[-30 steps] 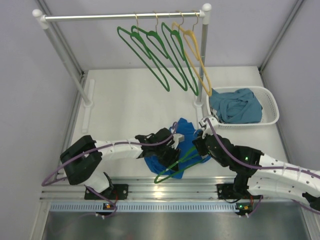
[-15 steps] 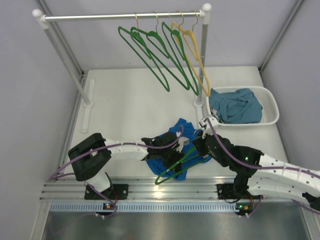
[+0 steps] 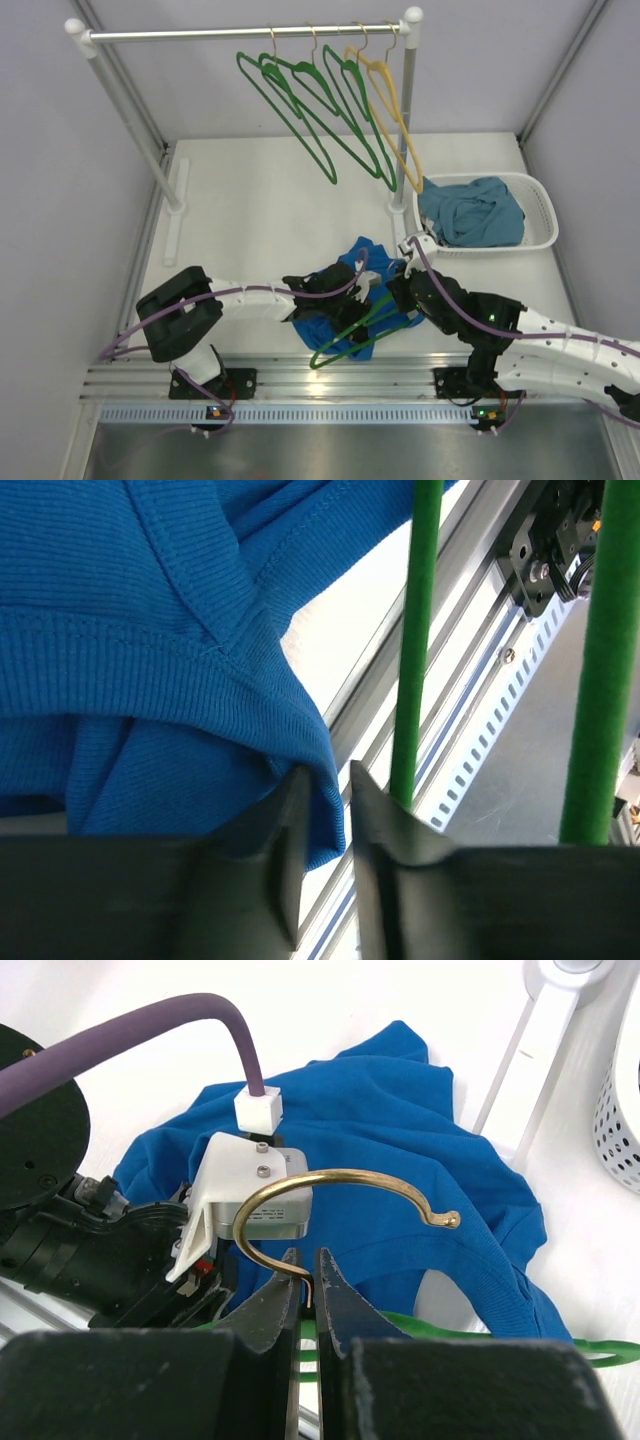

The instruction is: Place the tank top on the hanger

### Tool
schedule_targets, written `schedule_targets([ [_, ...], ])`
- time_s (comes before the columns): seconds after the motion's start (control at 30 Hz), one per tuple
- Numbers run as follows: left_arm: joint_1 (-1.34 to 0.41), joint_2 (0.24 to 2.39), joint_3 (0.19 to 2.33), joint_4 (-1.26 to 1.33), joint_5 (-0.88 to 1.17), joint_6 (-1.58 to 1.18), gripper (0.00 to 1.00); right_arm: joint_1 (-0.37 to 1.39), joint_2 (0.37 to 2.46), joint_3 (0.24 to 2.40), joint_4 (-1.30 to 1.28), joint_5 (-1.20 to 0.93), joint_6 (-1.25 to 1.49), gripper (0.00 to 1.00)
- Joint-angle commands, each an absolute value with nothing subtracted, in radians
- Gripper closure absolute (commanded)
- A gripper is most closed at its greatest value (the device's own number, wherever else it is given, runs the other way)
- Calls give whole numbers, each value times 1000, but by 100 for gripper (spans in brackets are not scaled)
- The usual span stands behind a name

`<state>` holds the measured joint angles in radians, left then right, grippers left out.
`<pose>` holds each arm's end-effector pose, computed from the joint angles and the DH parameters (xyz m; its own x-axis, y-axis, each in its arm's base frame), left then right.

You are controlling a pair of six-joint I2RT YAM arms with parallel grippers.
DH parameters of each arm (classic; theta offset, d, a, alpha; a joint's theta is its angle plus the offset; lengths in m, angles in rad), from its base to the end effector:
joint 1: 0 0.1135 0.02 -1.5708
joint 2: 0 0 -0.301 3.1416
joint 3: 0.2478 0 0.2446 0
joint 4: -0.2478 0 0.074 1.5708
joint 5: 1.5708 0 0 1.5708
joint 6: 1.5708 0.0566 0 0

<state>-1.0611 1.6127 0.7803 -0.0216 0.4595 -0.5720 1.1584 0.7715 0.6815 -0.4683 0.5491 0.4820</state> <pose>0.1335 -0.2903 0.1852 -0.8097 0.4543 -0.3714 0.5782 0.5101 -0.6368 0.0870 0.1251 0.2970 -0.4681 -0.0835 -0.8797 -0.4368 0.8873 0.1482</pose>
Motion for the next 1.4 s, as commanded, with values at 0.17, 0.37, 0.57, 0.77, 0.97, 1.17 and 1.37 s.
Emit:
schedule_targets([
  [0.17, -1065, 1647, 813, 43, 492, -568, 66, 1173, 756, 690, -454, 575, 486, 100],
  [0.37, -1071, 1686, 841, 26, 474, -558, 69, 1173, 755, 692, -454, 577, 485, 100],
  [0.57, -1077, 1690, 838, 38, 472, -555, 86, 1173, 756, 690, -453, 578, 486, 100],
  [0.77, -1063, 1617, 761, 104, 457, -567, 100, 1173, 742, 690, -479, 626, 499, 100],
  [0.97, -957, 1474, 602, 294, 540, -647, 100, 1173, 724, 704, -549, 739, 543, 100],
  [1.17, -871, 1344, 503, 411, 606, -704, 100, 1157, 735, 735, -638, 843, 613, 100],
  [1.37, -753, 1226, 422, 454, 689, -752, 100, 1109, 738, 758, -683, 876, 644, 100],
])
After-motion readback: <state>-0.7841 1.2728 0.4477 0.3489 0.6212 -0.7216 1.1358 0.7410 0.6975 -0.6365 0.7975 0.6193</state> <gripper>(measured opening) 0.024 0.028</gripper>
